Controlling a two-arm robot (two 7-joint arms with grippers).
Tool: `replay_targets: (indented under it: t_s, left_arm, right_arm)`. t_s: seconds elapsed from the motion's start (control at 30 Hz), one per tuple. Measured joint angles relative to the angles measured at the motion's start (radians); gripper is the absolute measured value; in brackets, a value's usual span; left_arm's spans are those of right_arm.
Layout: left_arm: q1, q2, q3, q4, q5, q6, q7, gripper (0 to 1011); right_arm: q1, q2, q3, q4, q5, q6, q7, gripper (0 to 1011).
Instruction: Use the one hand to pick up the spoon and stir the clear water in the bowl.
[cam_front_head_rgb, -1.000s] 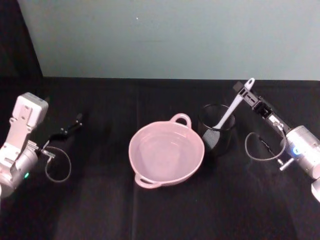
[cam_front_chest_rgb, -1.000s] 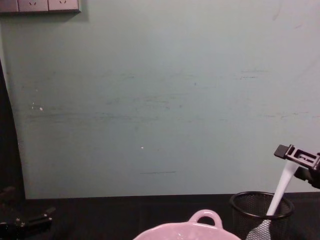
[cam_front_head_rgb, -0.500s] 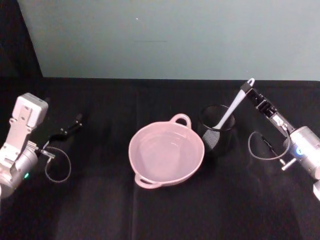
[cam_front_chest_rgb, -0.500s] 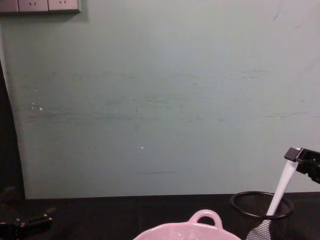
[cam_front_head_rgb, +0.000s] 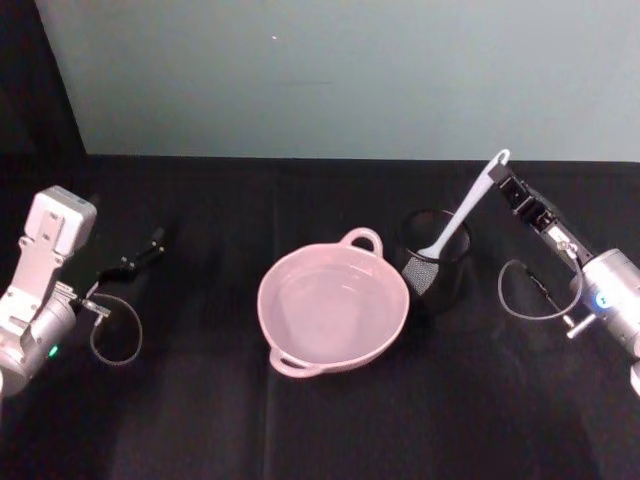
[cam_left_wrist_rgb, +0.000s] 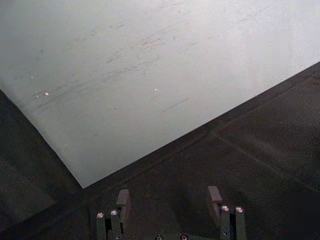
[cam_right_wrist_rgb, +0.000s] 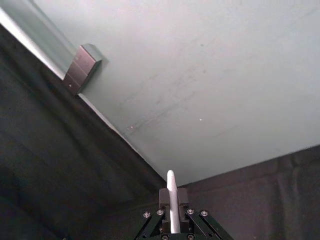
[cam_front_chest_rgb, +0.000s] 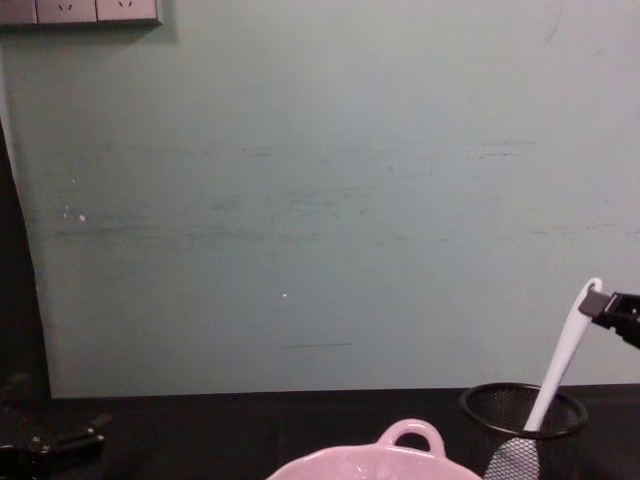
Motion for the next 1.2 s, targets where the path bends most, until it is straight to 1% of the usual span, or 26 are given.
replay_targets:
  t_s: [0.07,0.1,0.2,0.23,0.27,0.3,0.4,0.43,0.47,0.53,0.63,0.67,0.77,0.87,1.03,1.2]
  left_arm:
    - [0.000,0.000,0.000,0.000,0.000,0.000,0.000,1011]
    - [0.000,0.000,0.000,0.000,0.000,0.000,0.000,1011]
    - [0.000,0.000,0.000,0.000,0.000,0.000,0.000,1011]
    - [0.000,0.000,0.000,0.000,0.000,0.000,0.000,1011]
    - [0.000,0.000,0.000,0.000,0.000,0.000,0.000,1011]
    - [0.000,0.000,0.000,0.000,0.000,0.000,0.000,1011]
    - [0.000,0.000,0.000,0.000,0.000,0.000,0.000,1011]
    - [0.000,0.000,0.000,0.000,0.000,0.000,0.000,1011]
    - [0.000,0.000,0.000,0.000,0.000,0.000,0.000,1011]
    - [0.000,0.000,0.000,0.000,0.000,0.000,0.000,1011]
    - [0.000,0.000,0.000,0.000,0.000,0.000,0.000,1011]
    - [0.000,0.000,0.000,0.000,0.000,0.000,0.000,1011]
    - [0.000,0.000,0.000,0.000,0.000,0.000,0.000,1011]
    - [0.000,0.000,0.000,0.000,0.000,0.000,0.000,1011]
    - [0.000,0.000,0.000,0.000,0.000,0.000,0.000,1011]
    - [0.000,0.000,0.000,0.000,0.000,0.000,0.000,1011]
  right_arm:
    - [-0.004,0.006,-0.002,-0.012,-0.014,-0.012,-0.002,96]
    - [-0.010,0.013,-0.004,-0.030,-0.037,-0.029,-0.010,96]
    - [-0.020,0.027,-0.007,-0.060,-0.081,-0.057,-0.023,96]
    - [-0.025,0.036,-0.008,-0.081,-0.113,-0.074,-0.031,96]
    - [-0.029,0.042,-0.009,-0.094,-0.129,-0.080,-0.037,96]
    - [-0.033,0.053,-0.010,-0.121,-0.156,-0.089,-0.043,96]
    - [-0.040,0.073,-0.009,-0.167,-0.193,-0.093,-0.056,96]
    - [-0.044,0.085,-0.008,-0.201,-0.214,-0.092,-0.062,96]
    - [-0.045,0.092,-0.007,-0.217,-0.223,-0.090,-0.066,96]
    - [-0.046,0.104,-0.005,-0.249,-0.240,-0.082,-0.069,96]
    - [-0.043,0.133,-0.005,-0.319,-0.279,-0.056,-0.071,96]
    - [-0.043,0.133,-0.005,-0.319,-0.279,-0.056,-0.071,96]
    - [-0.034,0.156,-0.006,-0.380,-0.310,-0.021,-0.073,96]
    - [-0.028,0.166,-0.005,-0.416,-0.324,0.007,-0.074,96]
    - [-0.023,0.170,0.001,-0.446,-0.338,0.036,-0.084,96]
    - [-0.023,0.170,0.002,-0.447,-0.339,0.037,-0.084,96]
